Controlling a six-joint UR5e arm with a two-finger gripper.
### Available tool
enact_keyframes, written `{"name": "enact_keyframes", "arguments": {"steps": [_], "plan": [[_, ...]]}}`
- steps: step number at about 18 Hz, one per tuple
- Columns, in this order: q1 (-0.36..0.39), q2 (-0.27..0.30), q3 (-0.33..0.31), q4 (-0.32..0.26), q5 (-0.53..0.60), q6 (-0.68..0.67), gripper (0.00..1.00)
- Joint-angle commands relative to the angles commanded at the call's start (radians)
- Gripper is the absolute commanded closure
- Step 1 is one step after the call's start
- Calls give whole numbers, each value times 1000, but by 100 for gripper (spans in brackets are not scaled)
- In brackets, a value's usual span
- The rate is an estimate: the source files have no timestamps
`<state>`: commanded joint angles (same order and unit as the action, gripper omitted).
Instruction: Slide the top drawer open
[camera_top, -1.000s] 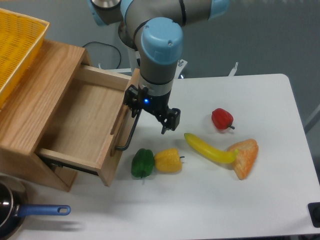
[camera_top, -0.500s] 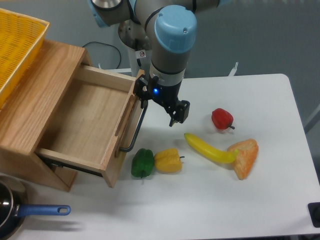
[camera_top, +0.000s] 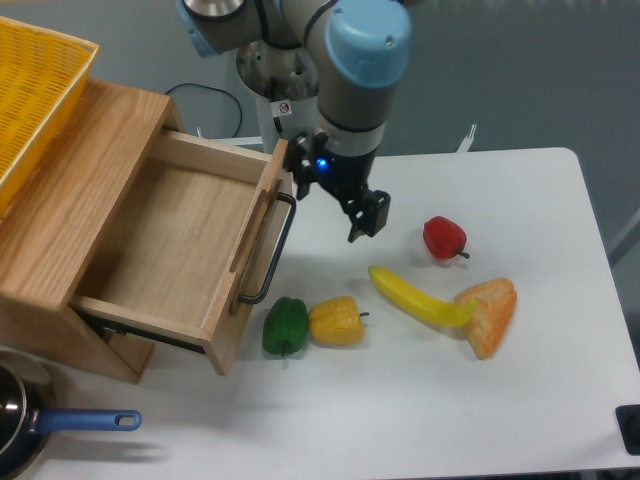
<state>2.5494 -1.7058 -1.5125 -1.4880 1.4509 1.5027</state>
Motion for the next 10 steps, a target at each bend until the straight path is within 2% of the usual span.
{"name": "enact_keyframes", "arguments": {"steps": [4,7,10], "plan": [[8,-15,0,26,129,175,0],[15,-44,-2,78,141,192,0],[26,-61,-3,106,137,192,0]]}}
